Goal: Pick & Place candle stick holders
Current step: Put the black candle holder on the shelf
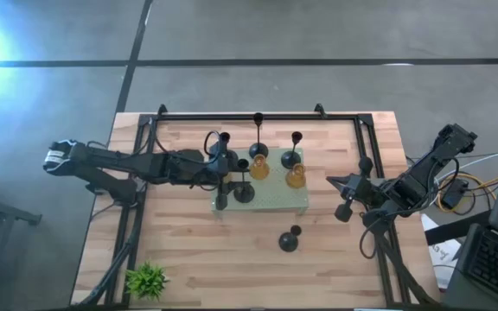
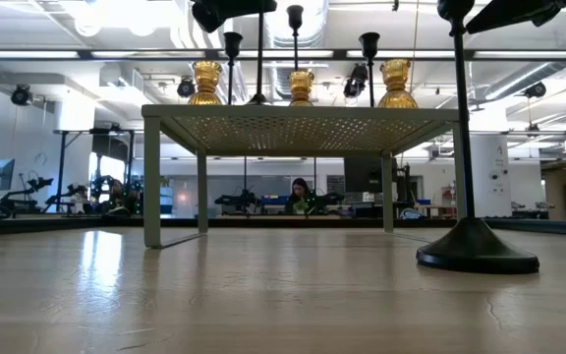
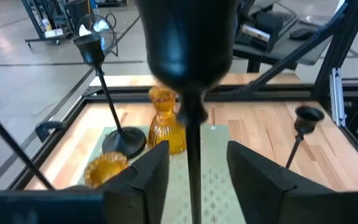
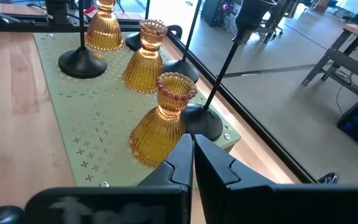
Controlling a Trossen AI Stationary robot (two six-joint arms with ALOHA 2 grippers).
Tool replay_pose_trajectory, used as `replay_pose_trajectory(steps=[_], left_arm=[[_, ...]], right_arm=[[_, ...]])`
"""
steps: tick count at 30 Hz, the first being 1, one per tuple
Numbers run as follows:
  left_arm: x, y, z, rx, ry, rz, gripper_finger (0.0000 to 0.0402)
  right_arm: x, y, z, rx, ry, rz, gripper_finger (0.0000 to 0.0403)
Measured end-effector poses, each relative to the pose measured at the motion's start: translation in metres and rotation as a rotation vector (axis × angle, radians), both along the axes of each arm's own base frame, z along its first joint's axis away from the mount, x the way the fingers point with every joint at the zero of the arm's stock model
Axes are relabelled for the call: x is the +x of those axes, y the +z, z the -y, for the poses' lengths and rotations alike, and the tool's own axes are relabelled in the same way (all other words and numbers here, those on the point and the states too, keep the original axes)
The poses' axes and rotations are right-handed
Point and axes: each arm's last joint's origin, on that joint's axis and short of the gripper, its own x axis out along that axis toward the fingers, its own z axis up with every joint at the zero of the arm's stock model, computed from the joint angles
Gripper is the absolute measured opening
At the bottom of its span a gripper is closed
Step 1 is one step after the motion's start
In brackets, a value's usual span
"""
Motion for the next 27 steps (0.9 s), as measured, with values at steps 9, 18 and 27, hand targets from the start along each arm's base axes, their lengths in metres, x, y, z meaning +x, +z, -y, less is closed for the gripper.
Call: replay_pose_trajectory(steps=[9, 18, 27], left_arm=[[-0.019, 0.004, -0.002, 0.005, 0.000, -0.066, 0.0223], [-0.058, 0.020, -0.005, -0.008, 0.004, -0.090, 0.0227], [-0.103, 0.028, -0.009, -0.077, 0.033, -0.149, 0.0227]], right_arm=[[0.000, 0.000, 0.000, 0.005, 0.000, 0.005, 0.0008], [0.001, 0.000, -0.001, 0.016, 0.003, 0.008, 0.0008], [0.003, -0.019, -0.018, 0.346, 0.201, -0.152, 0.0008]])
